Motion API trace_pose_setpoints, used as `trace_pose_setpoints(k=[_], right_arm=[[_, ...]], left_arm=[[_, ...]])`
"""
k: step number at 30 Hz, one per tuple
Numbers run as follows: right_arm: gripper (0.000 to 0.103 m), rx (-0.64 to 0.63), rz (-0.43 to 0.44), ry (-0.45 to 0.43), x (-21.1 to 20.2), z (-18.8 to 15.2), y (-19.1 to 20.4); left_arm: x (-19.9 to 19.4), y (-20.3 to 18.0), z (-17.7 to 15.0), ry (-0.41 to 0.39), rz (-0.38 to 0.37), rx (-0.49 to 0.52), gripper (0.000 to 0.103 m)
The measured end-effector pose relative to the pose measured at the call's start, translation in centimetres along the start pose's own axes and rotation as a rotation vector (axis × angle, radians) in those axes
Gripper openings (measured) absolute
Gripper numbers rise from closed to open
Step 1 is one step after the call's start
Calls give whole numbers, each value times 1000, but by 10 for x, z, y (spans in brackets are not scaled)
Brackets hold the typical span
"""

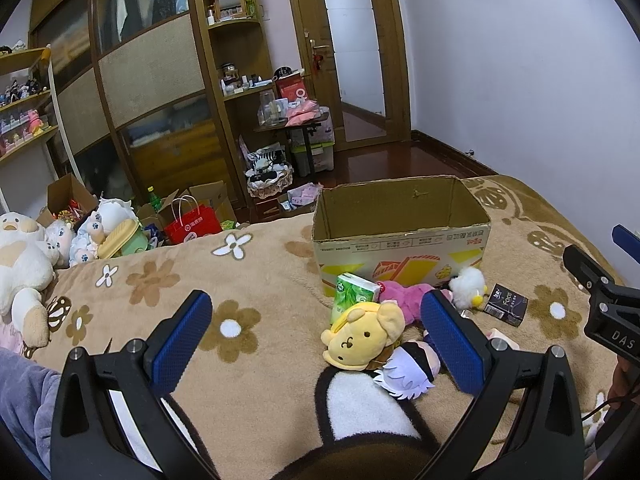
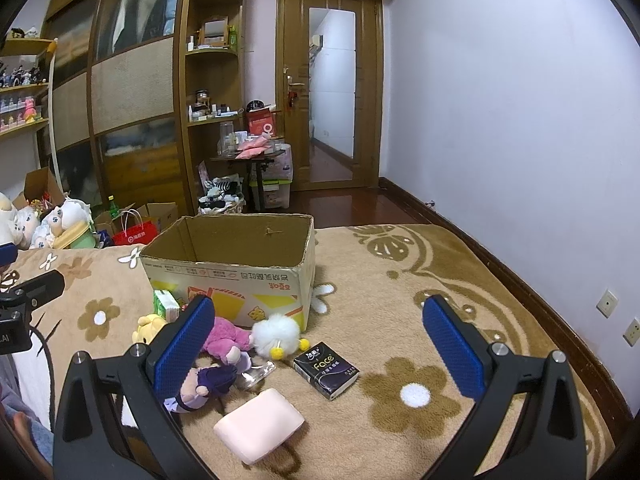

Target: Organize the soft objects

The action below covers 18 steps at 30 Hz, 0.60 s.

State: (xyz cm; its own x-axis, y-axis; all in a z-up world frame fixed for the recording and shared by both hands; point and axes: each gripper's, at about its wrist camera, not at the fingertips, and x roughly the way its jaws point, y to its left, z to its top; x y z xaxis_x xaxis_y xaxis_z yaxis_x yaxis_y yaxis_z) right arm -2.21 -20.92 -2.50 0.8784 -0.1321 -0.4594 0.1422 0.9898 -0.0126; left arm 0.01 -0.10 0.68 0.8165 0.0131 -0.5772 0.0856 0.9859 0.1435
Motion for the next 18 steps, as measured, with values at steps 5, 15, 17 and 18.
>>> trace_pose_setpoints(k=[5, 15, 17, 18], right_arm=[[103, 8, 3, 5, 0, 0, 0], [103, 22, 16, 27, 1, -1, -2], [103, 23, 22, 36, 1, -1, -1], [103, 23, 25, 39, 2, -2, 0]], left_arm=[[1, 3, 2, 10, 6, -9, 103], [11, -2, -1, 72, -22, 5, 103], [15, -5, 0, 81, -26, 2, 103], [17, -6, 1, 85, -26, 0, 103]])
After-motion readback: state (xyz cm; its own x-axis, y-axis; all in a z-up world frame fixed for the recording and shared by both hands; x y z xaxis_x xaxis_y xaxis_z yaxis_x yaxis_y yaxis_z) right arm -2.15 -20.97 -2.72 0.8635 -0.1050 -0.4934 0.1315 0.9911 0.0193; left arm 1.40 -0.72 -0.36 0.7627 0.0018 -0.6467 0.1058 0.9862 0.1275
